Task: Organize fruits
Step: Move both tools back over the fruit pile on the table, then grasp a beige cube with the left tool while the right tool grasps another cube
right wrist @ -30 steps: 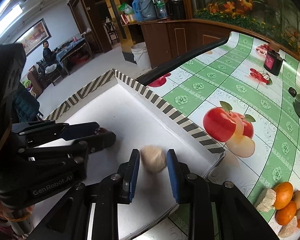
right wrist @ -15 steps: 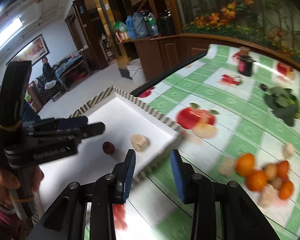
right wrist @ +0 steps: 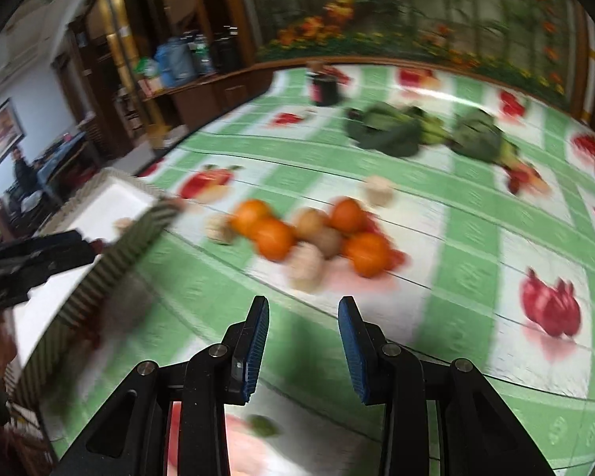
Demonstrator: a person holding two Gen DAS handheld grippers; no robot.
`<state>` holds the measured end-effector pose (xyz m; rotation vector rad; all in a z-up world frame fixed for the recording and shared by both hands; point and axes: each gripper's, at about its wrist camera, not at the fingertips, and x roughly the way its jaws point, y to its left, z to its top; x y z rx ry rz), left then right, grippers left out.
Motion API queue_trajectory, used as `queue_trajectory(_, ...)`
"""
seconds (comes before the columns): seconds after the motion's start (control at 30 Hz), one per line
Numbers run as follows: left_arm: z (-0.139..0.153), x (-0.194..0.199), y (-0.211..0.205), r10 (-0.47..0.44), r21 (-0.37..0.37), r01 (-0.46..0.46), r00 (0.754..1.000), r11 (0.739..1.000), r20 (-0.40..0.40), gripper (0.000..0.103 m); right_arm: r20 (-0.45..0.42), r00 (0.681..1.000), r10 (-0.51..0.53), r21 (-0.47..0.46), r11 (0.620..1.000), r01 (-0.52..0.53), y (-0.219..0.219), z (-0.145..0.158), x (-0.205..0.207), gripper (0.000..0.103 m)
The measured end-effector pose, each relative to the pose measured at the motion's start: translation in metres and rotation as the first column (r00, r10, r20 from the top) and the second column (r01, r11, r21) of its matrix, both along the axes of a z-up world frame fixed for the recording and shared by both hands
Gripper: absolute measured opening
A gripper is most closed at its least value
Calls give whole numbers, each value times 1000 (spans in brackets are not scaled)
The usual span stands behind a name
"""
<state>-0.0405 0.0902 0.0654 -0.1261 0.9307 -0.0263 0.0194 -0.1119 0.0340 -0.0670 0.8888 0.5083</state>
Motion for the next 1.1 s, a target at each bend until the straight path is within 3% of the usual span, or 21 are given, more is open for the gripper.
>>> queue_trajectory(0.2,-16,17,-22,-24,24,26,999,999,-43,51,-28,1000,-6,20,1000,6,-11,-6,15,36)
queue_trajectory(0.57,-33,54,-25,9,31,-7,997,1000,-81,51,-34,993,110,-15,994,-110,36,-23,35,37)
queue_trajectory(0.67,-36,64,-27,22,22,-20,996,1000,-90,51,-19,995,95,-24,995,-95,34,-23,36,29)
queue_trajectory(0.97,-47,93,-32,44,81,-37,996,996,-83,51,-53,996,72,54,996,-69,11,-23,39,29)
queue_trajectory(1.0,-48,95,-31,46,78,-40,996,996,-82,49,-53,996,75,58,996,-72,10,-23,39,29)
queue_trajectory(1.07,-52,98,-28,47,69,-41,996,997,-82,22,-53,995,80,66,995,-77,10,-23,39,29)
queue_trajectory(1.1,-52,98,-28,48,75,-42,996,996,-80,19,-53,995,83,68,995,-79,10,-23,39,29)
